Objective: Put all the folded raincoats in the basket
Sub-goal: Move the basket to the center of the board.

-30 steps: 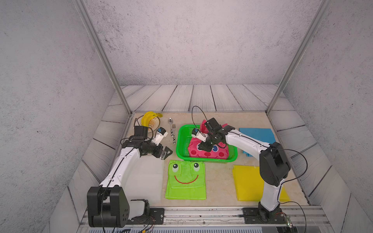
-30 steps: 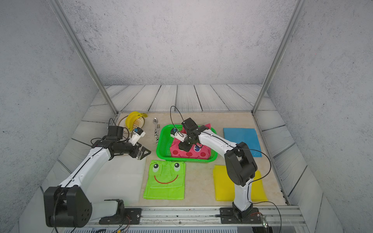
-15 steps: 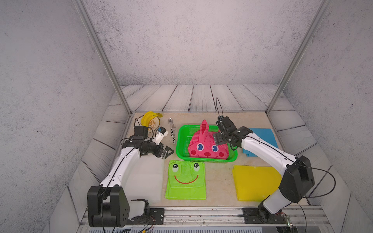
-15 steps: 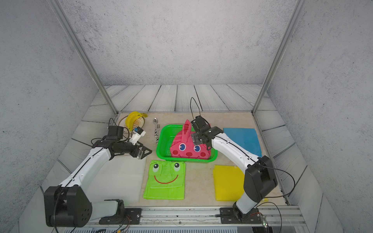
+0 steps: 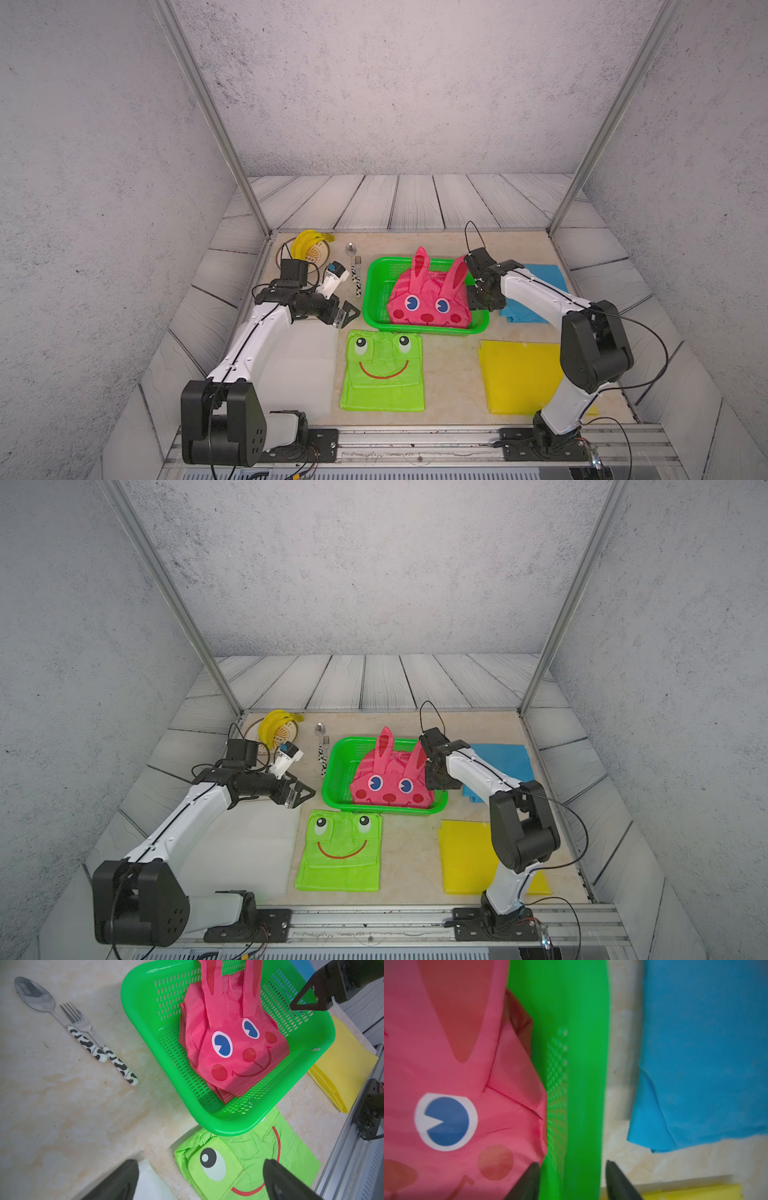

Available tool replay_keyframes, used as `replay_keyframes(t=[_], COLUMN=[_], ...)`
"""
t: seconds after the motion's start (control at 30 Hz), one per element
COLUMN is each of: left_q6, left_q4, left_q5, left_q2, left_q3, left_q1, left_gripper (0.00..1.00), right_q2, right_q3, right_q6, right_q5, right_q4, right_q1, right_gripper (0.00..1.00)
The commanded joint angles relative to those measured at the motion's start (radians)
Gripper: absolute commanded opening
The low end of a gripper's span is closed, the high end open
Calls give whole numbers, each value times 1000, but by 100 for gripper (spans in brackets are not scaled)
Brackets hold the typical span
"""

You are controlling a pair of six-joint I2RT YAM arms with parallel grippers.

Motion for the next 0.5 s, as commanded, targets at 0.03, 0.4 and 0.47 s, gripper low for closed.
replay_keyframes(t=[0.03, 0.4, 0.47], left_q6=[6, 15, 16], left_q4=[-8, -18, -11], left_q5=[-9, -22, -25], left_q2=[-2, -9, -13], left_q3=[-12, -13, -20], left_q1=[-5, -4, -5], left_gripper=[100, 100, 100], right_q2=[62, 267, 291], right_q3=[91, 348, 375], right_q6=[-60, -138, -147], right_q5=[26, 112, 96], right_q4=[7, -5, 7], right_q1=[0, -22, -27], right_gripper=[43, 30, 29])
